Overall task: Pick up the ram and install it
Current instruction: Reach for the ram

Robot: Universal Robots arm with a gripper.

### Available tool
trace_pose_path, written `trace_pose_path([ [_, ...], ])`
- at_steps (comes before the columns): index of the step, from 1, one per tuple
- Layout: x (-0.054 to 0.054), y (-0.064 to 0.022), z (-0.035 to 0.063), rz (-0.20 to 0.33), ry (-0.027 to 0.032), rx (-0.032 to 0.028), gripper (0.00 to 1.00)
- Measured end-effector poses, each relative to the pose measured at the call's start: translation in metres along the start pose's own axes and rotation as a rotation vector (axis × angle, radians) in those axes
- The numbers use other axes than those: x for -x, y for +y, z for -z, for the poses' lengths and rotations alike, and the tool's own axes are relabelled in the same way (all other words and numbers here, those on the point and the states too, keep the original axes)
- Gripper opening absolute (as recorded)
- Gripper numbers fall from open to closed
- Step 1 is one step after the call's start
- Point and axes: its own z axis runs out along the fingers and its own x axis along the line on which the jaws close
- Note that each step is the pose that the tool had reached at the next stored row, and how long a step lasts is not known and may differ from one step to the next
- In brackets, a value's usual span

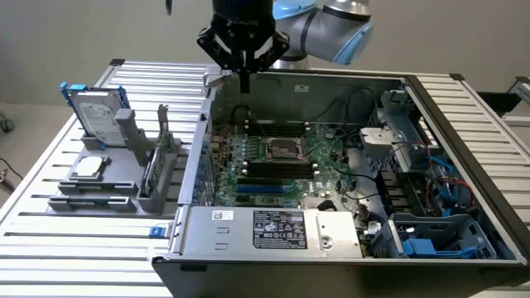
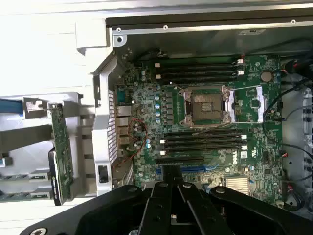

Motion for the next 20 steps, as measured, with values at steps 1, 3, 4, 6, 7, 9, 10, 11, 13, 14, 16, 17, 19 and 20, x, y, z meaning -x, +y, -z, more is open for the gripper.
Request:
trace_pose_path([
  [1, 0.000, 0.0000, 0.0000, 0.000, 0.0000, 0.0000, 0.11],
  [3, 0.000, 0.0000, 0.0000, 0.000, -0.0001, 0.0000, 0.11],
  [4, 0.000, 0.0000, 0.0000, 0.000, 0.0000, 0.0000, 0.11],
  [6, 0.000, 0.0000, 0.0000, 0.000, 0.0000, 0.0000, 0.11],
  [7, 0.000, 0.0000, 0.0000, 0.000, 0.0000, 0.0000, 0.11],
  [9, -0.002, -0.0001, 0.0002, 0.000, 0.0004, -0.0003, 0.11],
  [10, -0.006, -0.0005, 0.0002, 0.000, 0.0005, -0.0004, 0.11],
  [11, -0.011, -0.0008, -0.0001, 0.000, 0.0004, -0.0001, 0.11],
  [13, -0.020, -0.0015, -0.0005, 0.000, 0.0005, -0.0001, 0.11],
  [14, -0.025, -0.0018, -0.0007, 0.000, 0.0005, 0.0000, 0.11],
  [16, -0.034, -0.0025, -0.0010, 0.000, 0.0006, -0.0001, 0.11],
  [17, -0.038, -0.0028, -0.0013, 0.000, 0.0007, -0.0001, 0.11],
  [19, -0.048, -0.0035, -0.0018, 0.000, 0.0010, -0.0001, 0.11],
  [20, -0.052, -0.0038, -0.0020, 0.000, 0.0012, -0.0003, 0.11],
])
